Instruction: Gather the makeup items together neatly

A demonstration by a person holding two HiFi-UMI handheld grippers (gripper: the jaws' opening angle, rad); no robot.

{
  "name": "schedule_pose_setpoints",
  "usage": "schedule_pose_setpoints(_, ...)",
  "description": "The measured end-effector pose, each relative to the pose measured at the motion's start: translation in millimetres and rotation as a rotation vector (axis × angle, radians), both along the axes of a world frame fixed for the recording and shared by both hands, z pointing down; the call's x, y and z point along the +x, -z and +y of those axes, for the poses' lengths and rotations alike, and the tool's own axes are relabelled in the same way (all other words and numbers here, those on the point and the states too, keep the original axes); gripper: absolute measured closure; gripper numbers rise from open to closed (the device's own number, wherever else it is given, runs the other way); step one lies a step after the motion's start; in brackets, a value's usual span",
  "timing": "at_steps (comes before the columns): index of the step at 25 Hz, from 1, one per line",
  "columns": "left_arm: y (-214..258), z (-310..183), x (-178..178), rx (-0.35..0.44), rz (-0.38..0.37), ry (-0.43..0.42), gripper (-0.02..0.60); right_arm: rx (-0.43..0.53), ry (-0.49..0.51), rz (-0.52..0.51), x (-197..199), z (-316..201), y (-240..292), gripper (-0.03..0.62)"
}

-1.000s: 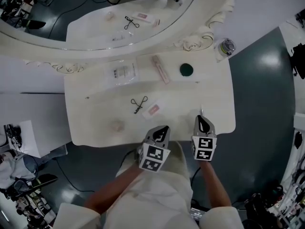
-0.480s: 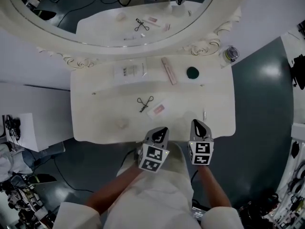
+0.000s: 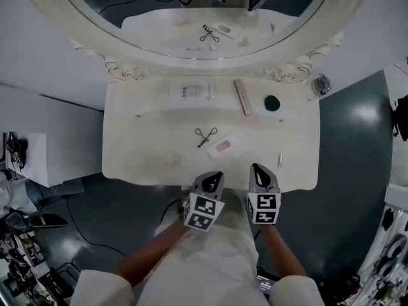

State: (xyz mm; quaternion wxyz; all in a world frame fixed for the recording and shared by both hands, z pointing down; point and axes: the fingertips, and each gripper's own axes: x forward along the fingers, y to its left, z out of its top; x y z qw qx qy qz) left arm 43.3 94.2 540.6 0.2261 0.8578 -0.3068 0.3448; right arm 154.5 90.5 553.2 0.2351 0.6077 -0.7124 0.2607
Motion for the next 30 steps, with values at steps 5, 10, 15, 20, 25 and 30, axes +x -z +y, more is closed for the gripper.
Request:
schedule_pose_setpoints(5, 0, -4, -18, 0.001, -0.004, 0.064, 0.58, -0.025, 0.037, -0.066, -24, -8, -7, 0.591)
schedule_pose_setpoints(10, 0, -6, -36, 0.002, -0.011, 0.106, 0.58, -0.04, 0.082, -0.08, -48, -16, -11, 0.589)
schedule_pose_setpoints(15, 1, -6, -52, 0.005, -0.016, 0.141, 0.58, -0.06, 0.063, -0.103, -63, -22, -17, 0.583)
schedule_pose_setpoints(20, 0, -4, -68, 0.001, -0.018, 0.163, 0.58, -0.075, 0.008, -0.149, -73, -28, -26, 0.552)
schedule_pose_setpoints(25, 4, -2, -79, -0.004, -0.016, 0.179, 0.58, -0.08, -0.004, -0.152, -84, -31, -25, 0.548)
schedule_pose_setpoints(30, 10, 2, -89, -0.011, -0.011, 0.18, 0.58, -0.083, -0.052, -0.183, -92, -28, -20, 0.548)
